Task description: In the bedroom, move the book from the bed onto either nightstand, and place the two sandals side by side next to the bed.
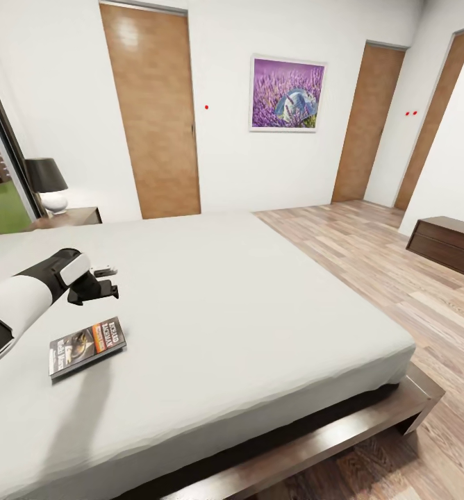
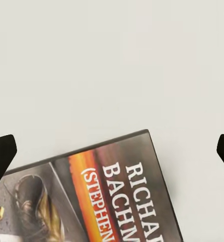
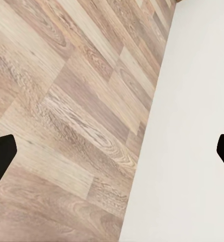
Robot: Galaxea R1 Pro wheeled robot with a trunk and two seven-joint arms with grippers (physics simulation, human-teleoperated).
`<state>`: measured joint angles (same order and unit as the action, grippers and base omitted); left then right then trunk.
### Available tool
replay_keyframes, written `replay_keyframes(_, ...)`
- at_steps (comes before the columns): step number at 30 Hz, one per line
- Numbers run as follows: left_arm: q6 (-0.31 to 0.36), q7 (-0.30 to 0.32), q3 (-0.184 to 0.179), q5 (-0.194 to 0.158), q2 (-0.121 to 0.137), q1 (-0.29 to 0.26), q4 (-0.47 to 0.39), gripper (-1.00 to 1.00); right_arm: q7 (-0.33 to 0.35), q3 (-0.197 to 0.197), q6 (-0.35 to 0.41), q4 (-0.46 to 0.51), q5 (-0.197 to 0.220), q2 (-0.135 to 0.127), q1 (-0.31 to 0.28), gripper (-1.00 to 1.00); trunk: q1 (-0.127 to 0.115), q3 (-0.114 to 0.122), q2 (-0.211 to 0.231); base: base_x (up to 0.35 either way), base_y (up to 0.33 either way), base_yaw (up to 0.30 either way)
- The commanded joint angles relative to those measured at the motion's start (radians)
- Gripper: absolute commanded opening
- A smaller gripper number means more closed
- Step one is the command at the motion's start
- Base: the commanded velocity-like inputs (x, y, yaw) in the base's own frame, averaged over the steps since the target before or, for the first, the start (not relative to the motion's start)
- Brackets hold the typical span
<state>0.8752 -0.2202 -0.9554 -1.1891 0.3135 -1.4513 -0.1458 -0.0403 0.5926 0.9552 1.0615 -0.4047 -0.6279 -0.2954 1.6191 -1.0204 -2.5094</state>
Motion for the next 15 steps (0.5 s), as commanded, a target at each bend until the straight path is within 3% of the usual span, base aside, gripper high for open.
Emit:
replay_keyframes(1,0.003,-0.008,-0.005,-0.011,0.001,0.0,-0.003,1.0,-0.004,0.0,0.004,-0.001,0.004,0.0,-0.001,1.0,0.0,-0.001,0.0,0.0,0.0,0.0)
replay_keyframes(15,0.005,-0.011,-0.011,-0.01,0.002,0.001,-0.004,1.0,-0.004,0.0,0.004,-0.004,0.004,-0.003,-0.001,1.0,0.001,-0.009,-0.001,0.0,0.0,0.0)
